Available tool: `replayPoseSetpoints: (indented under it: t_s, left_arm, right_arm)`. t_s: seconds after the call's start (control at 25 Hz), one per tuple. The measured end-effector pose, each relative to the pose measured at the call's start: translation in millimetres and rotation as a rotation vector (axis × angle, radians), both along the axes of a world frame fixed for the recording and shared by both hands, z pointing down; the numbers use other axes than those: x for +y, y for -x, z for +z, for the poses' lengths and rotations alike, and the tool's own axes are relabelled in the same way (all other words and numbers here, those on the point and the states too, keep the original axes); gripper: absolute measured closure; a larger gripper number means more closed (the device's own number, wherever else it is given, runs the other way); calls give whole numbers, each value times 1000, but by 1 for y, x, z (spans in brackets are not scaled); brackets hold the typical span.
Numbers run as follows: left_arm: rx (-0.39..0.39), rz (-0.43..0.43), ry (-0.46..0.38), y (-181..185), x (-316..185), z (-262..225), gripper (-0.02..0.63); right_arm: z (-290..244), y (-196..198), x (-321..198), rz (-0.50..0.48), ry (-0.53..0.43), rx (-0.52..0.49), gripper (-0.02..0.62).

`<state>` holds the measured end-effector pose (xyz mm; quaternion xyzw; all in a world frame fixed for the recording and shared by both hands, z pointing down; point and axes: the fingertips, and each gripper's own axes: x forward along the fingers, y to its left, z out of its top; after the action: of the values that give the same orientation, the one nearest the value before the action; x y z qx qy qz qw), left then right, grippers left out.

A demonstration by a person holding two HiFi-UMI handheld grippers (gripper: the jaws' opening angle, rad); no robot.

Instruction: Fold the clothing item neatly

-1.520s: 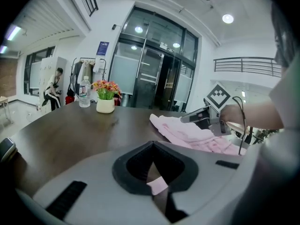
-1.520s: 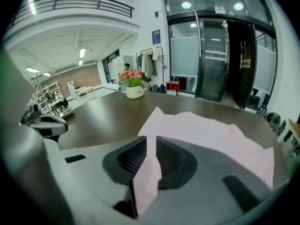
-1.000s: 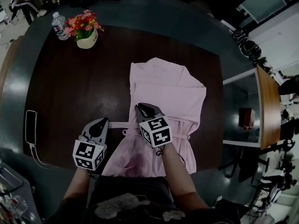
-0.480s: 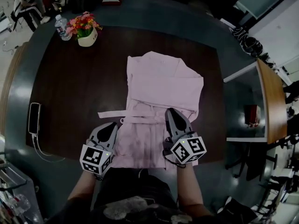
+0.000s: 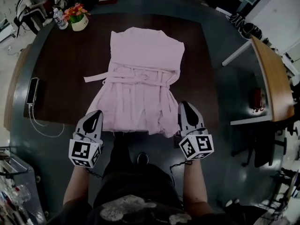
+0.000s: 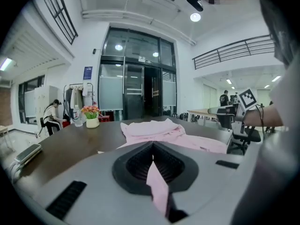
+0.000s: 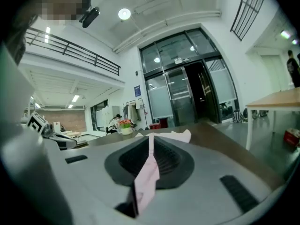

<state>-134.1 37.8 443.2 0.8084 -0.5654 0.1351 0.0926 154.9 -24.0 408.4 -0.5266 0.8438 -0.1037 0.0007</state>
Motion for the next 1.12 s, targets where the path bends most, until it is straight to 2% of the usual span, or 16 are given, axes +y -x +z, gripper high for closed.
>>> replayPoseSetpoints:
  t_s: [0.16,0.36,0.52,0.6,0.72,0.76,0.92,0.96,1.04,1.12]
  left_arm:
    - [-24,-57,37,0,44,16,595]
    - [-89,-78,85,11,77,53,595]
    - [-91,-122,75,38,84,85,593]
    - [-90,-127,108,54,93,115,542]
    - [-76,-101,176,72,102,167,438]
    - [-81,-96,182,77,103,184,422]
    - [-126,-69,189,96,102,251,365]
    - [-138,-62,188,100,100,267,340]
    - [-152,-42,168,108,92,293,283]
    - [-144,-13,142,111,80,312,271]
  right_arm:
    - [41,-58,44,85,85,-1,574]
    - [98,-94,87,159,181,15,574]
    - [143,-113,102,255,182,122,562]
    - [177,-115,114,249,218,176,493]
    - [230,-120,128,259,277,157,440]
    - [246,-120,130,267,286,148,420]
    - [313,-107,137,211,321,170,358]
    - [329,-105,137,200,333,174,326]
    - [358,-102,133,182,350,172,266]
    - [376,-100,125,140,344,194,244]
